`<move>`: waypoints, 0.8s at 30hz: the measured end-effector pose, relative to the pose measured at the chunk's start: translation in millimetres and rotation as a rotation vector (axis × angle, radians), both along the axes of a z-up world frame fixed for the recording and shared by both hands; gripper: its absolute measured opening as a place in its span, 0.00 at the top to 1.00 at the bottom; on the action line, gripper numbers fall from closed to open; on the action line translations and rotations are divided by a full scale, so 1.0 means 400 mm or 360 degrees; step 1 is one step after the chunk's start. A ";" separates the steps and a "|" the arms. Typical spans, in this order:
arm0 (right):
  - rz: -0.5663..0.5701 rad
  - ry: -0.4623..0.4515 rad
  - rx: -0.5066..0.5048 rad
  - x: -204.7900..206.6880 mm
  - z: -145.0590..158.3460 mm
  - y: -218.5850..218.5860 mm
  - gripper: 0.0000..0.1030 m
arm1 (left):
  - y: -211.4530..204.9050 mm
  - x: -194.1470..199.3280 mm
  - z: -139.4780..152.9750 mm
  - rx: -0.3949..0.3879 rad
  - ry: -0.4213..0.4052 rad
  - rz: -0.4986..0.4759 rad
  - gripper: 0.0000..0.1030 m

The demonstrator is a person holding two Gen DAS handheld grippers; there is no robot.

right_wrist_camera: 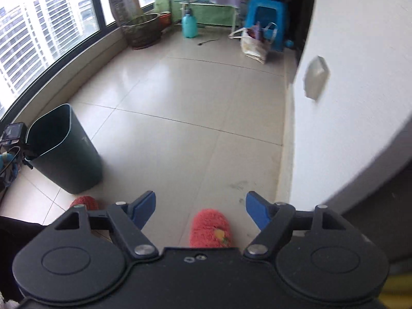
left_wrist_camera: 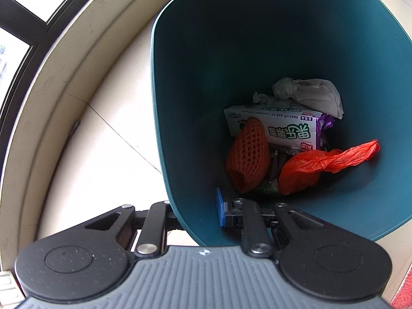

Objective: Collect trash

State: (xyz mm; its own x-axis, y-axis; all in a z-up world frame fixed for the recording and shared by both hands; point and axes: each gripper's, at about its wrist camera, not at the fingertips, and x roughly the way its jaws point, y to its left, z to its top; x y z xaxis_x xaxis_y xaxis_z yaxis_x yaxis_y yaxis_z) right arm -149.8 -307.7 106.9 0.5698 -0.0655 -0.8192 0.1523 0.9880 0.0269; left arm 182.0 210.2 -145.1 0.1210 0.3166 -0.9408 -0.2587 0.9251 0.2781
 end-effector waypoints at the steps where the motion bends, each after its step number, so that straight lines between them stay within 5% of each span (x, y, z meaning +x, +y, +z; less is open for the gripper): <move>1: -0.0069 0.0013 -0.0011 -0.049 -0.012 -0.018 0.25 | 0.000 0.000 -0.002 0.0003 0.0000 0.0001 0.82; 7: -0.0507 0.0283 0.0089 -0.340 -0.183 -0.094 0.24 | -0.004 0.003 -0.014 0.0038 0.0011 -0.0005 0.81; 13: -0.0798 0.0678 0.0120 -0.618 -0.424 -0.040 0.24 | -0.011 -0.004 -0.018 0.0070 -0.0013 0.0011 0.80; 24: -0.1566 0.0805 0.0277 -1.156 -0.608 0.137 0.24 | -0.020 -0.005 -0.025 0.0101 -0.0030 0.0072 0.80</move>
State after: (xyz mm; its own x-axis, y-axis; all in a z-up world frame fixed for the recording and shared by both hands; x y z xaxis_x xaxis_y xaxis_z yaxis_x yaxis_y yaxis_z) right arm -612.1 -252.9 -136.4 -0.0685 -0.1662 -0.9837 0.8976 0.4201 -0.1335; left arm 180.0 202.3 -155.0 0.1225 0.3813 -0.9163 -0.3054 0.8929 0.3307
